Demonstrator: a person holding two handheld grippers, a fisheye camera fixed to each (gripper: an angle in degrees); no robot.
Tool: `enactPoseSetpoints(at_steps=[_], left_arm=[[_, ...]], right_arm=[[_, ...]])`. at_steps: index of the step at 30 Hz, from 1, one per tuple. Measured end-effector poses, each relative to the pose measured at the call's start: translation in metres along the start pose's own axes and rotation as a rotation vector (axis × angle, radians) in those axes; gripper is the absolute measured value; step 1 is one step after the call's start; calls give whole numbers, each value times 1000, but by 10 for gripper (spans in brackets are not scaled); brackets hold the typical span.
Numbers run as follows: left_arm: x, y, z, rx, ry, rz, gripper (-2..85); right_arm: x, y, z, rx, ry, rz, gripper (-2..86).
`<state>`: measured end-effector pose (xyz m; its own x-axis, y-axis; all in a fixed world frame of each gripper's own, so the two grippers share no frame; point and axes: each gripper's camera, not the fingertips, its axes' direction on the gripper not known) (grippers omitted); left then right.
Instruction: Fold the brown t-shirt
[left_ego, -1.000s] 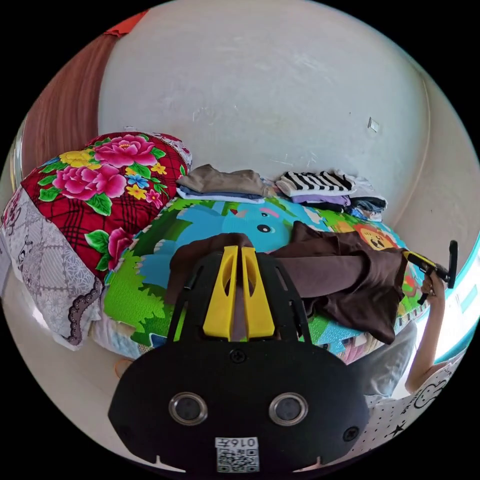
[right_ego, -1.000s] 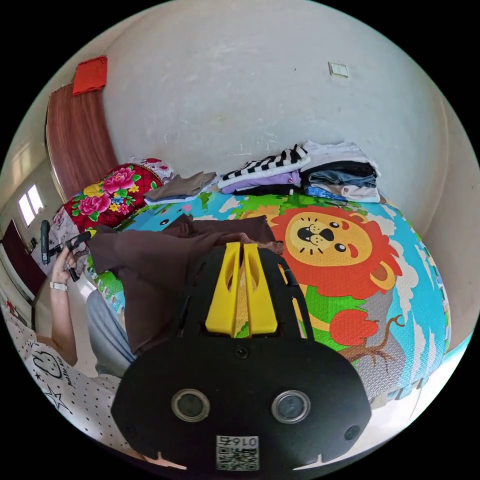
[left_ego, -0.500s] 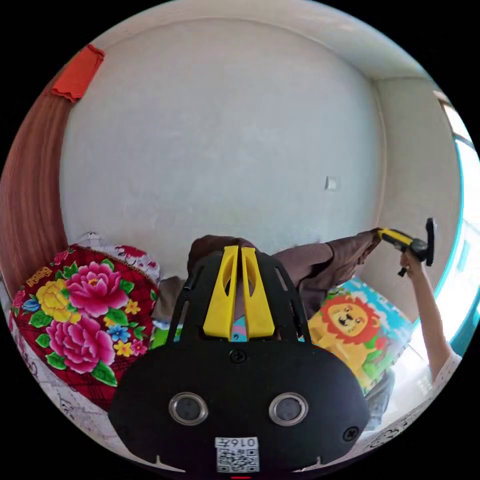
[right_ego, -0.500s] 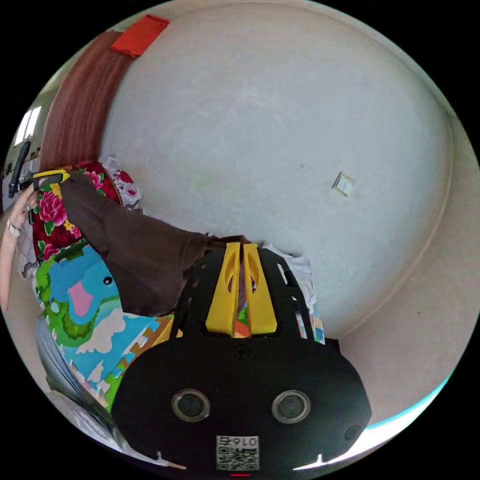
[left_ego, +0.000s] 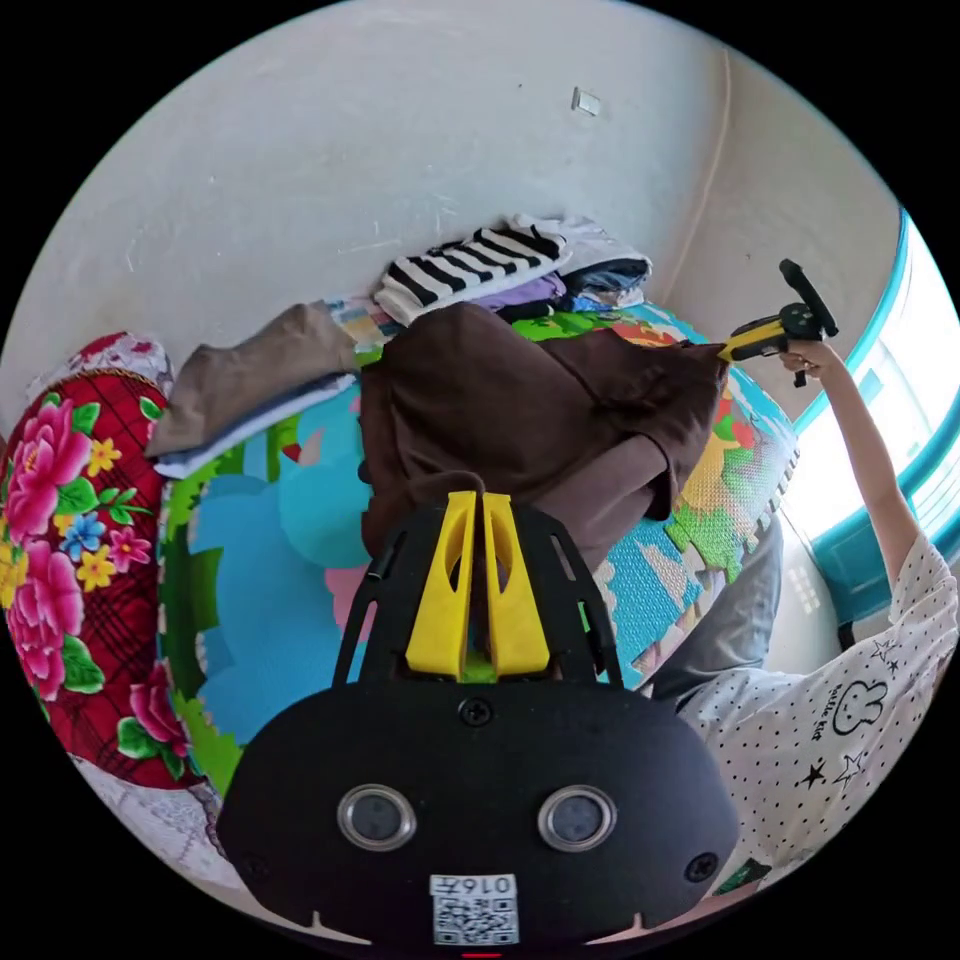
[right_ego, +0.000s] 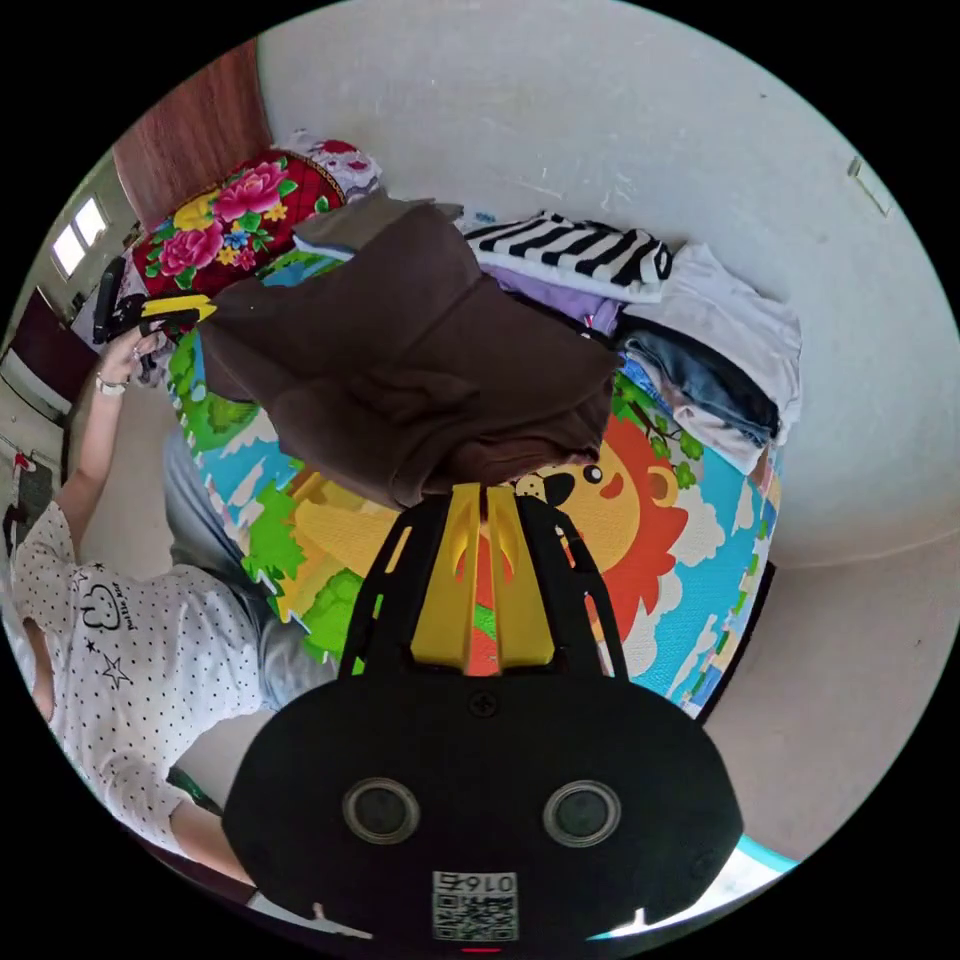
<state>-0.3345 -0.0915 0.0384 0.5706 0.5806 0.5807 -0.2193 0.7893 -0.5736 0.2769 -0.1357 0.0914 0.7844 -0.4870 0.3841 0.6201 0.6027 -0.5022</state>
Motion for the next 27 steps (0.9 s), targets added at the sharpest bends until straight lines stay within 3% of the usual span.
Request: enactPoseSetpoints(at_steps=[4, 8, 11, 15, 17, 20, 24, 27], left_arm=[[2, 0, -19, 47, -23, -4, -9], [15, -6, -36, 37, -118, 18, -5], [11, -3, -20, 7, -155, -12, 17], [-30, 32, -32, 62, -49, -199, 64], [-40, 51, -46, 73, -106, -259, 72], [-37, 71, -57, 24, -215, -265, 79], [-9, 56, -28, -34, -21, -149, 88], [14, 29, 1, -83, -34, -105, 75]], right_arm=[[-4, 21, 32, -34, 85, -12, 0], [16, 48, -1, 207, -36, 70, 3], [25, 56, 7, 254, -122, 101, 11], [29, 73, 28, 229, 2, 194, 42], [33, 102, 25, 285, 82, 314, 41], [12, 142, 17, 397, 44, 298, 46], [-33, 164, 23, 443, -53, 245, 100], [-76, 161, 39, 420, -61, 201, 143]])
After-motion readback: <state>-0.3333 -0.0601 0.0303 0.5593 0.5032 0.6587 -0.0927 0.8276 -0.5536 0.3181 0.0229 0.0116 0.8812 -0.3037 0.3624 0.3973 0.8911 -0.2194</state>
